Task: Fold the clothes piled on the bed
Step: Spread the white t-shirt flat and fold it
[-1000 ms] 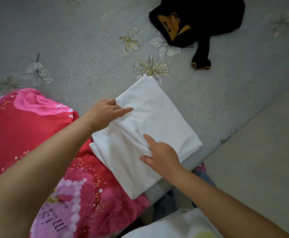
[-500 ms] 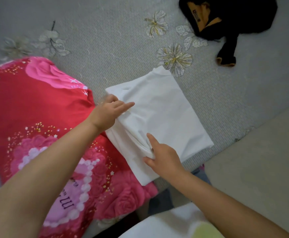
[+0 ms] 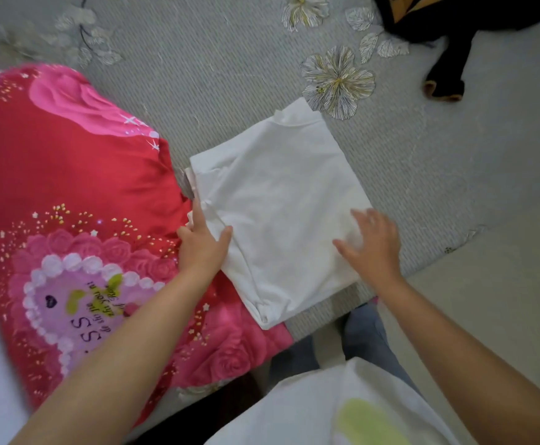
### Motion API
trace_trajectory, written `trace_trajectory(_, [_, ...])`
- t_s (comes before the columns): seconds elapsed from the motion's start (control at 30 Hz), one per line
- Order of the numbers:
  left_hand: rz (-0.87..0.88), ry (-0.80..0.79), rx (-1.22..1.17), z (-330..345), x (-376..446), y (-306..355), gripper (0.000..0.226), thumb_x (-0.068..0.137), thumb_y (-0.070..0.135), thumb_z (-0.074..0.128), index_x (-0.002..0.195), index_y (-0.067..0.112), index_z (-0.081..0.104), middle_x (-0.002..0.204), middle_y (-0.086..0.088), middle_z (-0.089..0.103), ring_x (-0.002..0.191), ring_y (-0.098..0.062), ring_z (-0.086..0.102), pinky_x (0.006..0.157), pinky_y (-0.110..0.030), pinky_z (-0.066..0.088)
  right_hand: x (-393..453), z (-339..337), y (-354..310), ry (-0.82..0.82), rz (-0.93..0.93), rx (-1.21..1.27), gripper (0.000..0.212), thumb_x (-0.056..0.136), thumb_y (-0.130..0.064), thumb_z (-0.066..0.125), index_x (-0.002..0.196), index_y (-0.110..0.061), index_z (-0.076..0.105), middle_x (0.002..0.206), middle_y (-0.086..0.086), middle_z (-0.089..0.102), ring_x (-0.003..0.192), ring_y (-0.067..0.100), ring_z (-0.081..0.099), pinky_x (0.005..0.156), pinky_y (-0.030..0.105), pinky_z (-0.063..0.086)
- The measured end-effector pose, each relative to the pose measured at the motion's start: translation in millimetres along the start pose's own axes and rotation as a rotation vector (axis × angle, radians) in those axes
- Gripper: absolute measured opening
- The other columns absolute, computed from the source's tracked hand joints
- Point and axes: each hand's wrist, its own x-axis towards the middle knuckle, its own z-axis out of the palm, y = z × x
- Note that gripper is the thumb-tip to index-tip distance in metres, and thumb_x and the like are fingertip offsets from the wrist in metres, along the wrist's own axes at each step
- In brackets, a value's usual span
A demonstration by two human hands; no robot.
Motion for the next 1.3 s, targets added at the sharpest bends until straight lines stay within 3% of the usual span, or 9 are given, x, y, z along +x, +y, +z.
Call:
trace_trajectory(0.07, [-0.138,-0.089,-0.023,20,-16,3,0.083,0.088,0.046,0.051,0.147,0.027,-0.005,0.132,-0.038,0.03,0.111,-0.046,0.045,0.093,-0.042,0.037,24,-11,8,-0.223,0.145,0.022,0.079,0.08,-0.044,0.064,0.145,-0.019,0.025,0.148,0.022,0.02,0.135,0.036,0.023,0.109,0.043,0.022])
trace_trajectory(0.13, [-0.268,-0.108,-0.123,38,-27,0,0.087,0.086,0.048,0.053,0.146,0.029,-0.008,0.131,-0.039,0.033,0.113,-0.046,0.045,0.095,-0.041,0.036,44,-13,8,-0.368,0.117,0.066,0.088,0.079,-0.041,0.066,0.146,-0.03,0.01,0.153,0.017,0.004,0.14,0.031,0.011,0.112,0.037,0.016])
trace_trajectory(0.27, [-0.208,-0.044,-0.318,51,-36,-6,0.09,0.085,0.036,0.06,0.147,0.024,-0.005,0.134,-0.03,0.041,0.116,-0.043,0.046,0.094,-0.036,0.037,77,-7,13,-0.42,0.054,0.1,0.089,0.078,-0.038,0.069,0.145,-0.038,0.011,0.146,0.018,0.02,0.134,0.03,0.028,0.109,0.035,0.024])
trace_trajectory(0.47, [-0.099,-0.037,-0.499,57,-33,-8,0.1,0.08,0.015,0.069,0.146,0.02,-0.005,0.149,-0.017,0.022,0.133,-0.029,0.031,0.103,-0.027,0.026,115,-10,18,-0.476,-0.045,0.231,0.084,0.075,-0.02,0.074,0.143,-0.03,0.026,0.146,0.01,0.033,0.134,0.02,0.032,0.109,0.025,0.023])
trace_trajectory(0.6, [-0.061,-0.083,-0.626,54,-25,-3,0.105,0.079,0.011,0.07,0.145,0.026,-0.009,0.15,-0.008,0.019,0.129,-0.011,0.028,0.096,-0.015,0.022,130,-8,16,-0.521,-0.156,0.114,0.091,0.073,-0.022,0.075,0.144,-0.033,0.019,0.145,0.014,0.035,0.132,0.022,0.035,0.108,0.024,0.025])
trace_trajectory(0.7, [-0.014,-0.114,-0.621,52,-15,-1,0.104,0.078,0.011,0.07,0.145,0.029,-0.007,0.149,-0.006,0.023,0.115,-0.003,0.027,0.094,-0.014,0.024,133,-8,14,-0.509,-0.156,0.19,0.092,0.074,-0.013,0.074,0.145,-0.026,0.018,0.147,0.002,0.032,0.128,0.007,0.031,0.094,0.007,0.021])
trace_trajectory(0.9, [-0.035,-0.104,-0.622,48,-15,-10,0.1,0.076,0.004,0.071,0.146,0.033,0.004,0.144,-0.006,0.032,0.12,-0.011,0.036,0.1,-0.023,0.031,110,-6,14,-0.49,-0.059,0.23,0.085,0.074,-0.015,0.075,0.143,-0.028,0.028,0.145,-0.002,0.036,0.131,0.012,0.035,0.091,0.005,0.021])
trace_trajectory(1.13, [0.08,-0.198,-0.429,26,-29,35,0.11,0.054,0.034,0.066,0.146,0.034,0.006,0.145,0.0,0.036,0.128,-0.02,0.041,0.107,-0.035,0.035,55,-56,25,-0.373,0.061,0.179,0.088,0.078,-0.02,0.071,0.146,-0.022,0.015,0.14,0.009,0.043,0.122,0.024,0.048,0.094,0.018,0.03])
trace_trajectory(1.3, [0.323,-0.259,-0.278,23,-55,132,0.101,0.072,0.018,0.076,0.147,0.024,0.008,0.146,-0.002,0.034,0.132,-0.018,0.036,0.095,-0.018,0.029,28,-140,66,-0.262,0.115,0.097,0.087,0.083,-0.028,0.067,0.146,-0.027,0.007,0.132,0.014,0.05,0.118,0.026,0.05,0.089,0.021,0.032])
